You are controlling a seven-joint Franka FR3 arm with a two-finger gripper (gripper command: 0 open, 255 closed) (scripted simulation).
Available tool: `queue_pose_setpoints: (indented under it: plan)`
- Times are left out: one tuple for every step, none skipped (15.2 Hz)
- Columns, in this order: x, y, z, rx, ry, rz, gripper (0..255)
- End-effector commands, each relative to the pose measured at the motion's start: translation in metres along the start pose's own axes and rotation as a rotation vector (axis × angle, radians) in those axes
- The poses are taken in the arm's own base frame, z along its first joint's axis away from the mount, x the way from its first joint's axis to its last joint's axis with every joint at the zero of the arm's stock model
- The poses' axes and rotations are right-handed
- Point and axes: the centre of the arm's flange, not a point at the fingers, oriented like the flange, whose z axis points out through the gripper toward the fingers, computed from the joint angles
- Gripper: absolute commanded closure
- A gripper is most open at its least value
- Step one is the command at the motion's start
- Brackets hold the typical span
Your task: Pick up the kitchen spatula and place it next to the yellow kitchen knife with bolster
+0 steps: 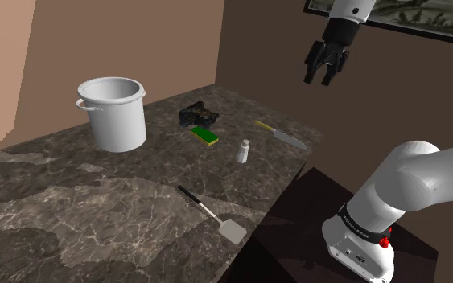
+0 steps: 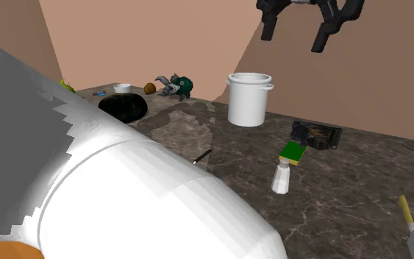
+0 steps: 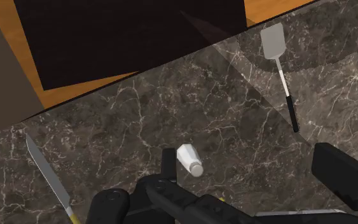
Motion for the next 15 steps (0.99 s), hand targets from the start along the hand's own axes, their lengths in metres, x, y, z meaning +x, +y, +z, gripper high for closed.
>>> queue_pose_setpoints:
  plan:
    - [0.0,0.0,0.0,0.0,0.0,0.0,0]
    - [0.001,-0.008,0.011,-0.004,0.003,-0.009,0]
    - [0.001,-0.016,0.021,-0.008,0.006,-0.018,0]
    - [0.002,-0.025,0.032,-0.012,0.009,-0.027,0]
    - [0.003,-0.033,0.043,-0.016,0.011,-0.037,0]
    - [0.003,-0.041,0.054,-0.02,0.014,-0.046,0]
    - [0.004,-0.049,0.065,-0.024,0.017,-0.055,0]
    - [0.004,-0.057,0.076,-0.028,0.02,-0.064,0]
    - [0.005,-0.065,0.087,-0.032,0.023,-0.073,0]
    - [0.005,-0.073,0.098,-0.036,0.026,-0.082,0]
    - [0.006,-0.081,0.109,-0.04,0.029,-0.091,0]
    - [0.006,-0.088,0.12,-0.044,0.031,-0.1,0]
    - [0.006,-0.096,0.131,-0.048,0.034,-0.11,0]
    - [0.006,-0.104,0.142,-0.052,0.037,-0.119,0]
    - [0.007,-0.112,0.153,-0.056,0.04,-0.128,0]
